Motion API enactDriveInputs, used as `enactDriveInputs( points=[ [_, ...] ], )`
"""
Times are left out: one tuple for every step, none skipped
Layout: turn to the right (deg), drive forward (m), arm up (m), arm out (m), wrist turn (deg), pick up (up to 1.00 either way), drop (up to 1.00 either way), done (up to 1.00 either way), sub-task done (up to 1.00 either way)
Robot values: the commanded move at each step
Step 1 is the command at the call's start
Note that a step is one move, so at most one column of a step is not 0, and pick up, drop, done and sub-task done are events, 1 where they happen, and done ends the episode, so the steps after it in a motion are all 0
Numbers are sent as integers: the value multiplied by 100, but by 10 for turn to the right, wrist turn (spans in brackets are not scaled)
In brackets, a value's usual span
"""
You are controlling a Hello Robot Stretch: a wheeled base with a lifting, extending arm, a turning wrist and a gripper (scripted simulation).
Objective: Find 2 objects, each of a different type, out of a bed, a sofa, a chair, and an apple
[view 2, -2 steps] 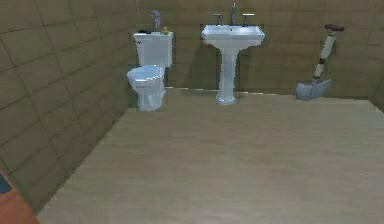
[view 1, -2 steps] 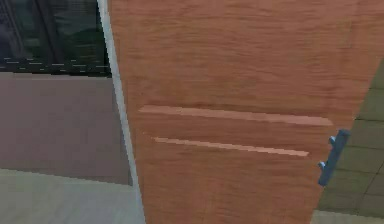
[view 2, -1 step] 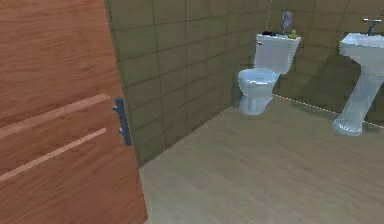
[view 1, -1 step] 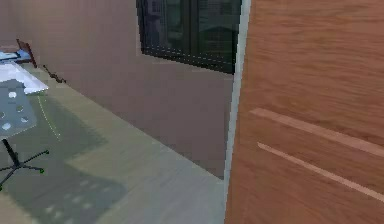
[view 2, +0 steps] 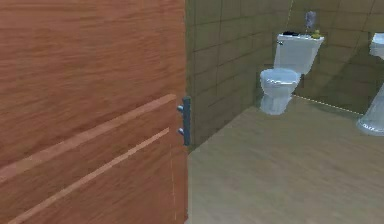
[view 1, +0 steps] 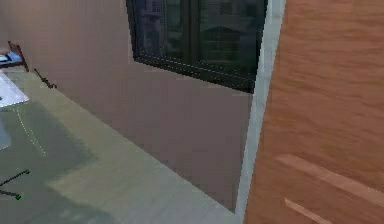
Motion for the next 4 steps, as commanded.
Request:
enactDriveInputs(
  points=[
    [-450, 0, 0, 0, 0, 0, 0, 0, 0],
    [-90, 0, 0, 0, 0, 0, 0, 0, 0],
    [0, 95, 0, 0, 0, 0, 0, 0, 0],
    [0, 0, 0, 0, 0, 0, 0, 100, 0]
  ],
)
